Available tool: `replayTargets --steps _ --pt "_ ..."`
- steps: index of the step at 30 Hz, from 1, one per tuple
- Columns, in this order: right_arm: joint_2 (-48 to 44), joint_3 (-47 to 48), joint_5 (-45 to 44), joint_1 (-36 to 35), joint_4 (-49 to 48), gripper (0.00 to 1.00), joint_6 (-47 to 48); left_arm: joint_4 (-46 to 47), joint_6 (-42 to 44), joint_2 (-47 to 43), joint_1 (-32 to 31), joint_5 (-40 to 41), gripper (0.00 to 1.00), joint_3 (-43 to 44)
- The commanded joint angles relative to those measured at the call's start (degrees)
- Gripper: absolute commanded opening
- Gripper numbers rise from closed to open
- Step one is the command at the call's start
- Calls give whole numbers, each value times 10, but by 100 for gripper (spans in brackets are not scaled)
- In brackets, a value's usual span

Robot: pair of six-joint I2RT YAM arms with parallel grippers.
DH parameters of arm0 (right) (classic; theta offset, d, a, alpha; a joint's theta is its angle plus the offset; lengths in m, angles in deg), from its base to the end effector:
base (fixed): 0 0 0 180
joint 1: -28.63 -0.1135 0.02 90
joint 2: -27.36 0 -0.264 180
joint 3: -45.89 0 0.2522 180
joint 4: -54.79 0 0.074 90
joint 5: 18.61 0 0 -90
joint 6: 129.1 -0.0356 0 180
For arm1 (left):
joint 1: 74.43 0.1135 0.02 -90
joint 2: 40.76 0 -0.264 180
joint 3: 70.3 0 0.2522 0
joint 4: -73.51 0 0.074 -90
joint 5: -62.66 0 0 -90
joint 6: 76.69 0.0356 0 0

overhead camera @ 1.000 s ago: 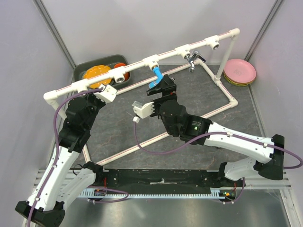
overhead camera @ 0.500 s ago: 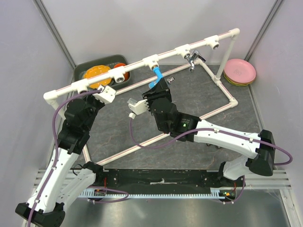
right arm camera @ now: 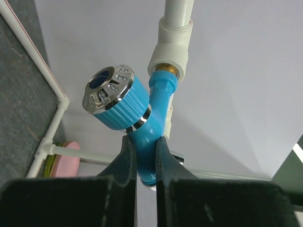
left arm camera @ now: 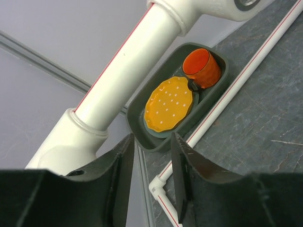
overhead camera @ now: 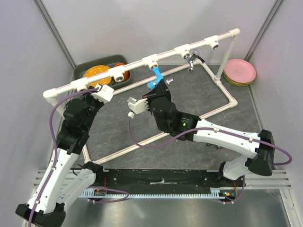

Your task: Install the water faucets

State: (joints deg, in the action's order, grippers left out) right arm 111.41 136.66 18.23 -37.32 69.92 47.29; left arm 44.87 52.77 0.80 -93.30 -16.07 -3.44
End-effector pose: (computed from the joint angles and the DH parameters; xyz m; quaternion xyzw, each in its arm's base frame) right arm 0.1635 0.2965 0.3916 -0.5875 0.4457 -0.4370 0.5149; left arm 0.1529 -0.0449 0.3901 0.2939 0.6650 0.1923 0.6591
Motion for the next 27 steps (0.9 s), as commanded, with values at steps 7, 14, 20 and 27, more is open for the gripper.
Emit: replayTargets --steps 7,14,20,27 --pt "-51 7 111 30 -29 0 -355 33 -2 12 8 -1 68 42" --pt "-85 -14 182 63 -25 0 -459 12 7 -21 8 -23 70 72" --pt "-86 -20 206 78 -25 0 -486 -7 74 -13 8 23 70 105" --pt "-87 -25 224 87 -25 0 -505 -24 83 -22 8 -7 70 138"
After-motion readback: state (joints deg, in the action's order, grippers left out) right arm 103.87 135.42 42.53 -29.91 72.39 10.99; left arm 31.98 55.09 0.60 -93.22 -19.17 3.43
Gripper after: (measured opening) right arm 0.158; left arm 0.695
